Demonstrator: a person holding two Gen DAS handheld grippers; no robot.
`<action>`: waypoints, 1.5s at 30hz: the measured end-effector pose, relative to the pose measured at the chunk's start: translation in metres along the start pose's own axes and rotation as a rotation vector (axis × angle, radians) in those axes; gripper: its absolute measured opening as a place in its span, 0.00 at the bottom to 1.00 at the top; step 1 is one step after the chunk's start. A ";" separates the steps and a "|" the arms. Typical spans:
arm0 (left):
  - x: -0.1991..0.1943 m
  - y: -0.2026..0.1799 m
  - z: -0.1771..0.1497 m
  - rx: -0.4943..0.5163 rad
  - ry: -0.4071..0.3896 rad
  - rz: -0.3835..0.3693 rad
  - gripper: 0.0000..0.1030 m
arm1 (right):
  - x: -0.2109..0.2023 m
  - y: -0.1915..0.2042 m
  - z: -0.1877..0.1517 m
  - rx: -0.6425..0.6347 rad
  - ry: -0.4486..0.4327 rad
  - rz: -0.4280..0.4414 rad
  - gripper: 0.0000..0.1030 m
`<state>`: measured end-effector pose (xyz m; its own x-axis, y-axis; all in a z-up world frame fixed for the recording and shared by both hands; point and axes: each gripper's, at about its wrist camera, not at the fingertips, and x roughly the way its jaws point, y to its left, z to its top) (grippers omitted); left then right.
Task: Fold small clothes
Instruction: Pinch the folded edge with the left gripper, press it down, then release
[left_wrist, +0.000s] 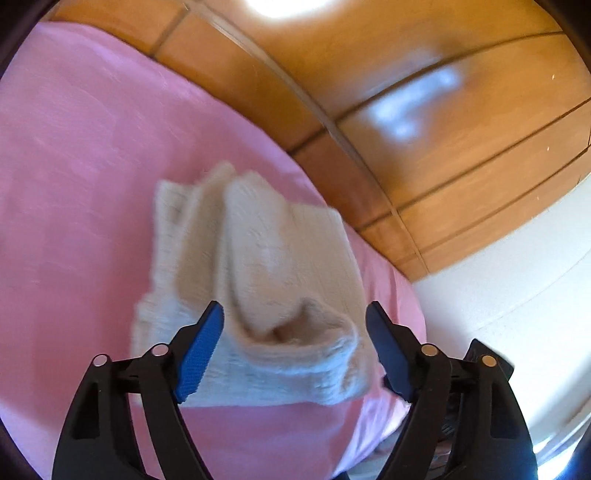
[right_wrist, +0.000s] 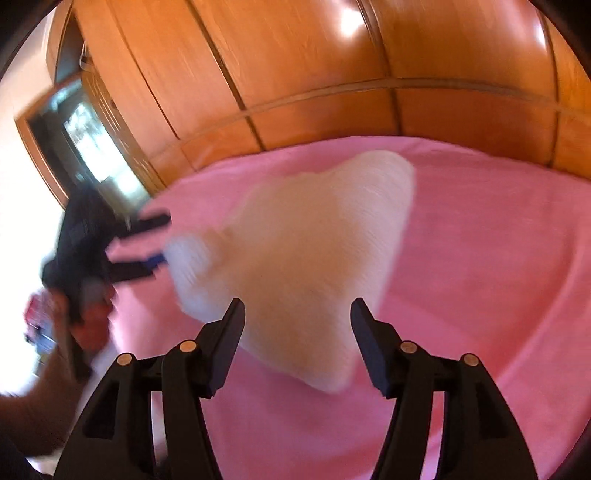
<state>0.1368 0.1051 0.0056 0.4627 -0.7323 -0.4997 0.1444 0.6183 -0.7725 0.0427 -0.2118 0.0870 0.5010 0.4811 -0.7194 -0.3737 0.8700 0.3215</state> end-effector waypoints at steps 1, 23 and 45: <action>0.008 0.000 0.002 -0.006 0.025 0.009 0.81 | 0.002 0.001 -0.005 -0.013 0.007 -0.012 0.58; 0.032 -0.009 -0.026 0.304 -0.072 0.562 0.13 | 0.070 0.047 -0.022 -0.098 0.094 0.080 0.66; 0.010 -0.018 -0.030 0.348 -0.172 0.653 0.15 | 0.139 0.018 0.081 -0.087 0.024 -0.166 0.45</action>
<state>0.1123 0.0782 0.0034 0.6746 -0.1496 -0.7229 0.0489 0.9862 -0.1584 0.1686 -0.1206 0.0428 0.5430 0.3283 -0.7729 -0.3539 0.9241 0.1439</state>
